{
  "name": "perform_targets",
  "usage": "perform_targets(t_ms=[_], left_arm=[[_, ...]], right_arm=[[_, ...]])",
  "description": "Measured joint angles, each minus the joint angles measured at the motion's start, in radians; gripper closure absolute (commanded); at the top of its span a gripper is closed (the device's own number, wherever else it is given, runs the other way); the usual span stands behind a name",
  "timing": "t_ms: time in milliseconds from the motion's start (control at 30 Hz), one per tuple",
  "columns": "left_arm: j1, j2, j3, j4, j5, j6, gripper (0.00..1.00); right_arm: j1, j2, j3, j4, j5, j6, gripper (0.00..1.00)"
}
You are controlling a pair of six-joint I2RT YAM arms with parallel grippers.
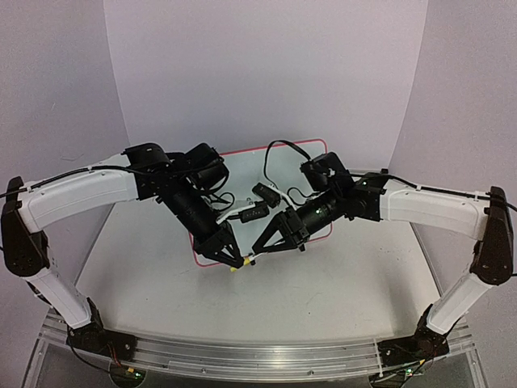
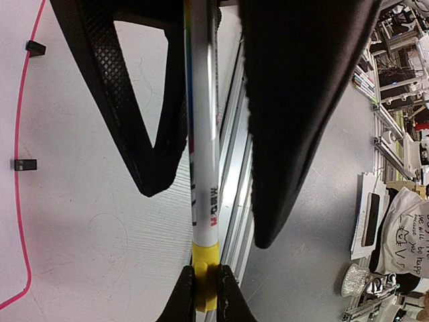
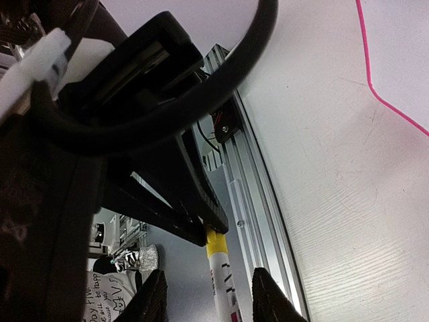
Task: Write a sentence on the whiteboard
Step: Pass from the left arm to the right
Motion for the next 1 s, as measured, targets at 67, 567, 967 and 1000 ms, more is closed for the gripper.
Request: perform_targets(t_ms=[67,567,967,1000], left_arm=[[0.000,0.001,0.005,-0.007,0.000,0.003,1.00],[-0.005,0.012,0.023,-0.031,-0.009,0.037,0.99],[-0.004,-0.107,-0.156,0.180,-0.057,-0.082,0.25],[-0.004,-0.115,-0.163,0.193,-0.053,-0.091,0.26]], right_arm=[[0.000,0.001,0.000,0.000,0.000,-0.002,0.67],[0.000,0.002,-0.012,0.000,-0.014,-0.033,1.00],[0.000,-0.059,-0.048,0.015,0.062,-0.047,1.00],[0.000,-0.071,-0.048,0.020,0.063,-0.047,1.00]])
